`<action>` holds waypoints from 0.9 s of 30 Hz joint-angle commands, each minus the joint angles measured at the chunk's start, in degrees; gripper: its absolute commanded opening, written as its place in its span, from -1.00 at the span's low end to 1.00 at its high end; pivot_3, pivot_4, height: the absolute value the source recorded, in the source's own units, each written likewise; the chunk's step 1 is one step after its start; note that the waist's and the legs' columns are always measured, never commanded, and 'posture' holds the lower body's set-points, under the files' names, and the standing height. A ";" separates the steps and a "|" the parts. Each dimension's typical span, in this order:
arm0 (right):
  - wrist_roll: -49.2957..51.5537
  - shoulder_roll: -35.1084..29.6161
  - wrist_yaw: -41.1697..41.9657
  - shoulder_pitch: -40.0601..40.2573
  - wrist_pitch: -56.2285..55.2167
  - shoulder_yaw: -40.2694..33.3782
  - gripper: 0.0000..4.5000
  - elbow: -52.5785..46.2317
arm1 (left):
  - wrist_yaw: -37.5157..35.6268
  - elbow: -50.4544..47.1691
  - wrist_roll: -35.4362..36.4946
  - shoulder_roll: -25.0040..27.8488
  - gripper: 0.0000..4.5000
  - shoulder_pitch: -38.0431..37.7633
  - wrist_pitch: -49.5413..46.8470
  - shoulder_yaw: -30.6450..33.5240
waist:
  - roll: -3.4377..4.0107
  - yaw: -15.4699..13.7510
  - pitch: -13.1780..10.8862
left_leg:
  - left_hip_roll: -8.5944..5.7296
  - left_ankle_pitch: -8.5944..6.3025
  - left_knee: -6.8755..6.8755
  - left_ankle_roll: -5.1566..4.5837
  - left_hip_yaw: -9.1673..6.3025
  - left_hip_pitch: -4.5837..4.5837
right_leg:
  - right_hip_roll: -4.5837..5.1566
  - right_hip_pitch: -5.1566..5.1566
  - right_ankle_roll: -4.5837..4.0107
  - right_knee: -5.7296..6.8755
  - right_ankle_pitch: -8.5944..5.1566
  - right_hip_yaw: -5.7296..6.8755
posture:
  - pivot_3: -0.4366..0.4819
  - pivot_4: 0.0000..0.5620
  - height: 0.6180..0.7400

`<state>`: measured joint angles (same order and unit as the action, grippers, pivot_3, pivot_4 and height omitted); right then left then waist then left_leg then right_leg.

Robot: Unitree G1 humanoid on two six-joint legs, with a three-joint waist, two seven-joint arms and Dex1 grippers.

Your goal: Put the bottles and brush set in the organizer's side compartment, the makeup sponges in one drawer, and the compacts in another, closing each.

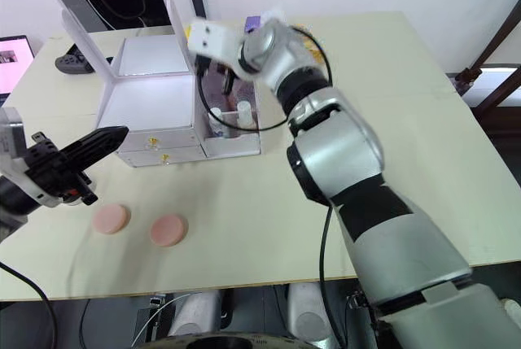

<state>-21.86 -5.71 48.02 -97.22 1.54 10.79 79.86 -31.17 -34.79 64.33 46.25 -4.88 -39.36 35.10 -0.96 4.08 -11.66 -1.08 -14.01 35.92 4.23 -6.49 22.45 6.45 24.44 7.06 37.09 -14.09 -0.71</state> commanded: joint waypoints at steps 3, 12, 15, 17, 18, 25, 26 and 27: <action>7.01 -5.79 12.15 -2.89 -1.29 -5.65 -0.98 -3.67 | -2.10 1.39 0.36 1.86 -1.00 0.50 0.75 3.24 | 0.00 -0.03 0.00 | 0.00 0.00 0.00 0.00 0.01 0.00 | 0.00 -0.02 0.00 -0.01 0.00 0.00 | -0.05 -0.47 1.00; 18.95 -18.61 35.69 9.70 2.69 -11.34 -0.74 -17.31 | -8.55 5.76 0.14 5.81 -0.76 -2.16 -1.09 8.07 | -0.04 -0.15 0.02 | 0.00 0.00 0.06 -0.01 0.08 0.02 | 0.02 -0.09 0.01 -0.07 0.00 0.00 | -0.05 -0.47 1.00; 24.46 -21.79 38.46 18.25 12.41 -12.90 -0.19 -31.00 | -11.65 8.67 -0.13 7.64 -0.17 -2.98 -2.17 10.08 | -0.01 0.00 0.01 | 0.01 -0.01 0.08 -0.02 0.09 0.01 | 0.02 -0.10 0.01 -0.06 0.00 0.00 | -0.05 -0.47 1.00; 27.68 -24.07 37.72 24.03 18.54 -14.29 0.28 -40.76 | -14.30 10.94 -2.52 8.79 0.31 -4.13 -1.80 11.07 | 0.13 0.10 -0.08 | 0.07 -0.01 0.04 -0.02 0.09 0.00 | -0.02 -0.05 0.01 -0.03 0.00 -0.01 | -0.05 -0.47 1.00; 29.05 -25.19 36.77 26.69 21.04 -15.11 0.48 -44.76 | -15.67 12.27 -3.93 9.12 0.51 -4.93 -1.27 11.66 | 0.21 0.04 -0.13 | 0.07 -0.01 0.05 -0.02 0.12 0.00 | -0.02 -0.02 0.01 -0.01 0.00 -0.03 | -0.05 -0.47 1.00; 37.22 -35.16 32.59 47.49 33.68 -20.92 0.97 -65.93 | -23.84 26.46 -13.62 8.85 0.98 -9.93 5.09 17.12 | 0.15 -0.31 -0.09 | 0.07 -0.05 0.06 -0.09 0.24 0.02 | 0.00 -0.03 0.02 -0.10 -0.02 -0.08 | -0.05 -0.47 1.00; 38.10 -36.11 32.04 49.82 33.76 -21.64 0.97 -67.49 | -24.91 28.29 -14.71 8.93 0.98 -10.42 6.01 17.65 | 0.16 -0.33 -0.09 | 0.07 -0.05 0.07 -0.09 0.24 0.02 | 0.00 -0.03 0.01 -0.10 -0.02 -0.08 | -0.05 -0.47 1.00; 38.89 -36.81 31.53 51.55 33.86 -22.17 0.97 -68.63 | -25.90 29.61 -15.77 9.00 0.98 -10.86 6.89 17.95 | 0.16 -0.34 -0.09 | 0.07 -0.05 0.09 -0.10 0.26 0.02 | 0.01 -0.04 0.02 -0.09 -0.02 -0.08 | -0.05 -0.47 1.00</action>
<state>14.43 -41.22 80.35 -45.75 35.09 -9.10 15.27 -55.07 -6.49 50.18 54.79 -15.52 -34.94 50.18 -0.80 3.74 -11.75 -1.01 -14.06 36.00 4.14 -6.23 22.47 6.47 24.40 7.07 37.00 -14.11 -0.79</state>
